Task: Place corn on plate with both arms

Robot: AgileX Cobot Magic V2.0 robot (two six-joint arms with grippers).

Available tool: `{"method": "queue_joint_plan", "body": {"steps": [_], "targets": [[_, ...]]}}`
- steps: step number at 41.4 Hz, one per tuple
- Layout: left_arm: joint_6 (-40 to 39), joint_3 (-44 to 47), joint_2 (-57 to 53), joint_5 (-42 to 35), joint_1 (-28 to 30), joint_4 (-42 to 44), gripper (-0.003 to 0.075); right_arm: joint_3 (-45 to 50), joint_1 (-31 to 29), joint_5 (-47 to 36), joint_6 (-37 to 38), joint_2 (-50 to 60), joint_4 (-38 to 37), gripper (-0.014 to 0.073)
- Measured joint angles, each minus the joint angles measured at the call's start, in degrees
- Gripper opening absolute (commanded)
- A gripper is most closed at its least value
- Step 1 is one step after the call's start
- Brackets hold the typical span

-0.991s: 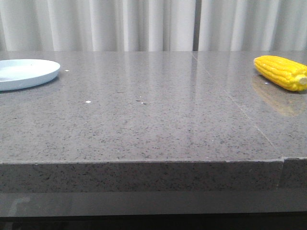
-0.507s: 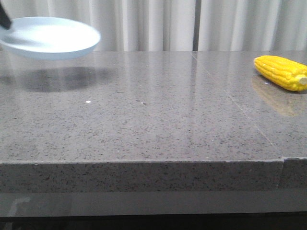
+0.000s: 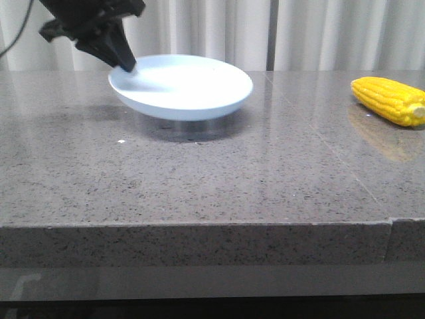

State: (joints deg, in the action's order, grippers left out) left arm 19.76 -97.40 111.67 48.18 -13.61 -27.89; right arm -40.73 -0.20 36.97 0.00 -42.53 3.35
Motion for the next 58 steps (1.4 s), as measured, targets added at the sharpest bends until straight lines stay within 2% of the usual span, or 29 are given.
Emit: {"method": "queue_joint_plan", "body": {"steps": [13,16,19,23,26,29,39,44,51,58], "targets": [[-0.1,0.0,2.7,-1.1,-0.1,-0.2,-0.0017,0.0,0.0,0.0,0.0,0.0,0.0,0.0560],[-0.2,-0.1,3.3,-1.1,-0.1,-0.2,0.0015,0.0,0.0,0.0,0.0,0.0,0.0,0.0560],[-0.4,-0.1,3.6,-0.8,-0.1,-0.2,0.0106,0.0,0.0,0.0,0.0,0.0,0.0,0.0560],[-0.4,-0.1,3.8,-0.4,-0.1,-0.2,0.0296,0.0,0.0,0.0,0.0,0.0,0.0,0.0560],[-0.4,-0.1,3.7,-0.3,-0.1,-0.2,0.0410,0.0,0.0,0.0,0.0,0.0,0.0,0.0560],[-0.4,-0.1,3.1,0.3,-0.1,0.5,0.0467,0.0,0.0,0.0,0.0,0.0,0.0,0.0560],[-0.5,-0.1,-3.9,2.2,-0.4,5.2,0.0470,0.0,0.0,0.0,0.0,0.0,0.0,0.0560],[-0.7,-0.1,-9.3,5.0,-2.1,10.8,0.0470,0.0,0.0,0.0,0.0,0.0,0.0,0.0560],[-6.8,1.3,-17.8,7.8,-7.6,22.2,0.0470,0.0,0.0,0.0,0.0,0.0,0.0,0.0560],[-11.9,8.6,-27.9,7.5,-10.1,25.7,0.0470,0.0,0.0,0.0,0.0,0.0,0.0,0.0560]]}}
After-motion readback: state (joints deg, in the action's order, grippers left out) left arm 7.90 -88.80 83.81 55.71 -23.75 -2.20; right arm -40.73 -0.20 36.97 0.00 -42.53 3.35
